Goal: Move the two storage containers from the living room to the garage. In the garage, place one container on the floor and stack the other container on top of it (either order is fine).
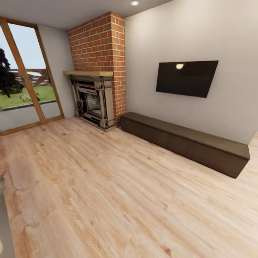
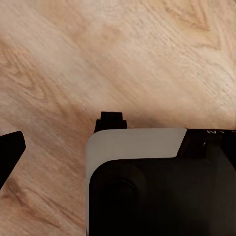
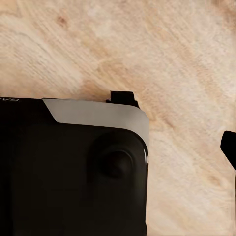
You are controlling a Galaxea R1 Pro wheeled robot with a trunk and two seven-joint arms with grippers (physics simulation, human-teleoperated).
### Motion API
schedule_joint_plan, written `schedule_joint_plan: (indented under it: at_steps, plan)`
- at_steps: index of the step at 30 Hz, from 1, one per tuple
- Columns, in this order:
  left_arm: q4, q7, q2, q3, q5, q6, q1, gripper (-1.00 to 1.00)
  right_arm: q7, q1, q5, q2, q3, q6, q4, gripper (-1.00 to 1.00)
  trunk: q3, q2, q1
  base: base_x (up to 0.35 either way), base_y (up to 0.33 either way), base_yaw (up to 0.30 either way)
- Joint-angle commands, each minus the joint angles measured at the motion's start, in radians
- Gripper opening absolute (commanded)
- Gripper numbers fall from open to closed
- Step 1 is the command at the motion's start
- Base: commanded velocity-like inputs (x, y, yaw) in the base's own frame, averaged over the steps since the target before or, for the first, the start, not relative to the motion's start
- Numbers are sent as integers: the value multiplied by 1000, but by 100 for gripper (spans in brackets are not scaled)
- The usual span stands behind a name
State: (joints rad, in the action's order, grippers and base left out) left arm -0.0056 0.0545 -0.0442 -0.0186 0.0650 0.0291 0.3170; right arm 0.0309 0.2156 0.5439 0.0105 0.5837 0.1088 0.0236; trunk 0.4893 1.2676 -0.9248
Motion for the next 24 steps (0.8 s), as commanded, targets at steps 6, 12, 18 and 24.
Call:
schedule_joint_plan:
  at_steps: [6, 12, 18, 24]
  plan:
    - [-1, 4, 0, -2, 7, 3, 1, 100, 1, 1, 8, 1, 8, 5, 2, 100, 1, 0, -1, 321, 0, 270]
    - [-1, 4, 0, -2, 7, 3, 1, 100, 1, 1, 8, 2, 8, 5, 2, 100, 1, 0, -1, 321, 0, 270]
    - [-1, 4, 0, -1, 7, 3, 0, 100, 1, 1, 8, 2, 8, 5, 2, 100, 1, 0, -1, 321, 0, 269]
    - [-1, 4, 0, -2, 7, 3, 0, 100, 1, 1, 8, 2, 8, 5, 2, 100, 1, 0, -1, 321, 0, 270]
